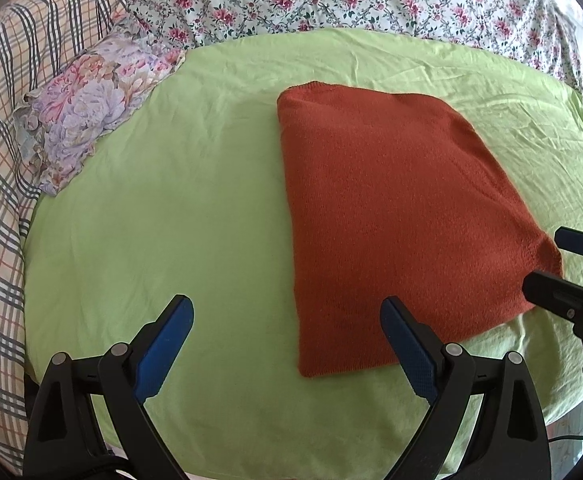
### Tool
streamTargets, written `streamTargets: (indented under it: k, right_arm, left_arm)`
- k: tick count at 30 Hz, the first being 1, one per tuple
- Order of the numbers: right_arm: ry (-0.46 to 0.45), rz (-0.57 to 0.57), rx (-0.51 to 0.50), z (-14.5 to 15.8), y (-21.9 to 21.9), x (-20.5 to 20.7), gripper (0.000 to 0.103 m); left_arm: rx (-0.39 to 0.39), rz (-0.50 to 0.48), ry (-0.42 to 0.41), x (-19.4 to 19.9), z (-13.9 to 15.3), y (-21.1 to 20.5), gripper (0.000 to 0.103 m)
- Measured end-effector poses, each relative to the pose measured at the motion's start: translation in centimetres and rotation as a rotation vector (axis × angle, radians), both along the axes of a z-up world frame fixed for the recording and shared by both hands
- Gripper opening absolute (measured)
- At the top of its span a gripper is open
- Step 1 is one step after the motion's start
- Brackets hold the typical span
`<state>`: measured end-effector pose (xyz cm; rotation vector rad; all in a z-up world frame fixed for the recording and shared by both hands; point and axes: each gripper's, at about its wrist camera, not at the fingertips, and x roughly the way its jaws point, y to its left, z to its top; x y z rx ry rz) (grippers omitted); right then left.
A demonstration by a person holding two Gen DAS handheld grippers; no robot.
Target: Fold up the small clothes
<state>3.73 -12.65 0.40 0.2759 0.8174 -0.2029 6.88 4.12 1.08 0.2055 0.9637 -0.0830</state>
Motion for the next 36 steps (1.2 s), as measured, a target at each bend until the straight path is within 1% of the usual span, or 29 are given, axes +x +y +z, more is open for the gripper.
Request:
streamTargets:
  k: [19, 36]
  right_arm:
    - [0.006, 0.006, 0.006, 0.0, -0.4, 0.9, 0.099]
    - [-0.019, -0.006, 0.019, -0.4, 0.1, 1.2, 0.099]
  left_arm:
    - [-0.036, 0.018, -0.008, 0.3, 0.3, -0.2, 0.096]
    - [-0.049, 0.019, -0.021, -0.1, 0.6, -0.6, 0.096]
